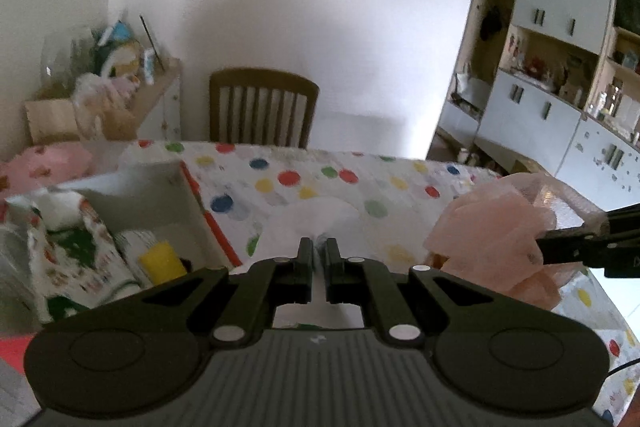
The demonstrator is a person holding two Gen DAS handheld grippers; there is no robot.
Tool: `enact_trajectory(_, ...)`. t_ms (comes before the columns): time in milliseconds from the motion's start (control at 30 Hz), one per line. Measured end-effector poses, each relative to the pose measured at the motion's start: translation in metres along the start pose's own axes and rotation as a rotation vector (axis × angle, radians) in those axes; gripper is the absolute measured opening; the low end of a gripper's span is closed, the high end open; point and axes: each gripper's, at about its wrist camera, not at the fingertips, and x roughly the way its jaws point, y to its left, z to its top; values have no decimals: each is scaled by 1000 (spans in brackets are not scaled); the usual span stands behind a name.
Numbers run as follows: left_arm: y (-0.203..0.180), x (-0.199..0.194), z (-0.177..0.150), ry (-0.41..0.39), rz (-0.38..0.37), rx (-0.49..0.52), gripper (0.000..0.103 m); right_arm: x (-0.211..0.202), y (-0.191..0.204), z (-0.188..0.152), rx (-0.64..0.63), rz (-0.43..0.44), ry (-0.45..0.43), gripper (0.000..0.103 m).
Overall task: Organize soft objects
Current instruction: 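Carry the napkin and puff with both grippers over the box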
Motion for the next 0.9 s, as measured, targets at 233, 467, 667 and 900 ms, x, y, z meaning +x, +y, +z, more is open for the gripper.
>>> enact_trajectory(233, 31, -14, 20, -52, 54, -7, 6, 19, 41, 33, -89, 71, -33, 13)
enact_trajectory(467, 69, -22, 29, -76, 116, -11, 6, 54, 81, 63, -141, 122, -30, 13)
enact_trajectory(667, 106, -24, 30, -74, 171, -23, 6, 86, 115, 75, -185, 150, -4, 13)
enact_trajectory(900, 148, -22, 29, -52, 227, -42, 6, 121, 148, 87, -224, 167, 13, 13)
